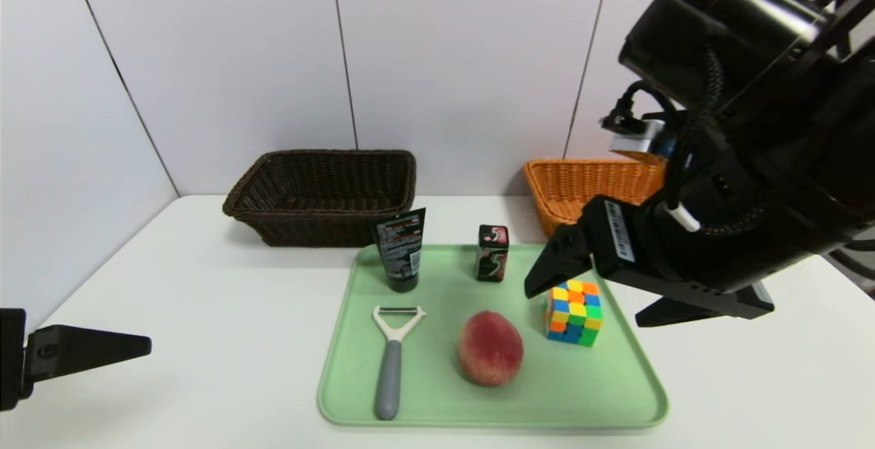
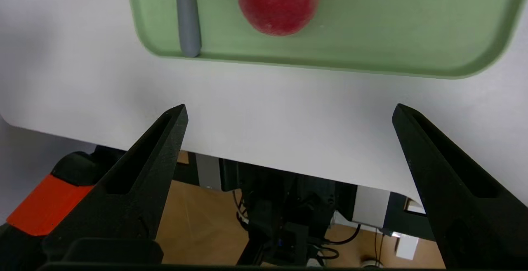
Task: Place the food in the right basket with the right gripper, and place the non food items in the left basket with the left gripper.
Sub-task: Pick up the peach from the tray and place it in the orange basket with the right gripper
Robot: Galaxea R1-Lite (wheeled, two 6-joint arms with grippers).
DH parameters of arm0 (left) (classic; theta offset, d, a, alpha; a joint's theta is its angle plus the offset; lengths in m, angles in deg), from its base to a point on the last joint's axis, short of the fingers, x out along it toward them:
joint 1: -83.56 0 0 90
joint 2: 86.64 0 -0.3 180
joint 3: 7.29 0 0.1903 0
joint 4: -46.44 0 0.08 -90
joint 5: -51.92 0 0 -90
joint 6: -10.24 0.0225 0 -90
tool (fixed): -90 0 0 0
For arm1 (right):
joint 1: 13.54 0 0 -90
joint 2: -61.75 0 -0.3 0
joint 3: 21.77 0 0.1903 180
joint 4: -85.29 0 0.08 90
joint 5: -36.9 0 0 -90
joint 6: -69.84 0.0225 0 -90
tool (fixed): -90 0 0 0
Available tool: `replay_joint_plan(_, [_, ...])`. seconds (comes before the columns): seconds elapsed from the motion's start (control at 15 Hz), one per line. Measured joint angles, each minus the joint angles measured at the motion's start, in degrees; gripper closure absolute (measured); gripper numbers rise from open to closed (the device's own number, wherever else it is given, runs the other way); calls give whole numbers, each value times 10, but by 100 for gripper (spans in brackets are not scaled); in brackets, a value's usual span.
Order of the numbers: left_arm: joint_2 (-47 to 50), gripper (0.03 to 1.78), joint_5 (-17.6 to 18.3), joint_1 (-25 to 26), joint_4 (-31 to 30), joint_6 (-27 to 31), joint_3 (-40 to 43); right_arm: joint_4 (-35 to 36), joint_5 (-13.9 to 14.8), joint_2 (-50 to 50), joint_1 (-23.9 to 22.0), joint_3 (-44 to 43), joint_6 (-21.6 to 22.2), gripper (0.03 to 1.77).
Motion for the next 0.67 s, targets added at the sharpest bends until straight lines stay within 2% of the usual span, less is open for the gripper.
replay_joint_plan(0.27, [-8,12,1,0,-11,4,5,4,-1,52,39,-21,-4,9])
replay_joint_plan(0.53, [-16,12,2,0,-10,4,5,4,37,116,45,-34,-1,9])
replay_joint_plan(0.67, [-14,12,3,0,-6,4,9,7,44,140,45,-35,1,9])
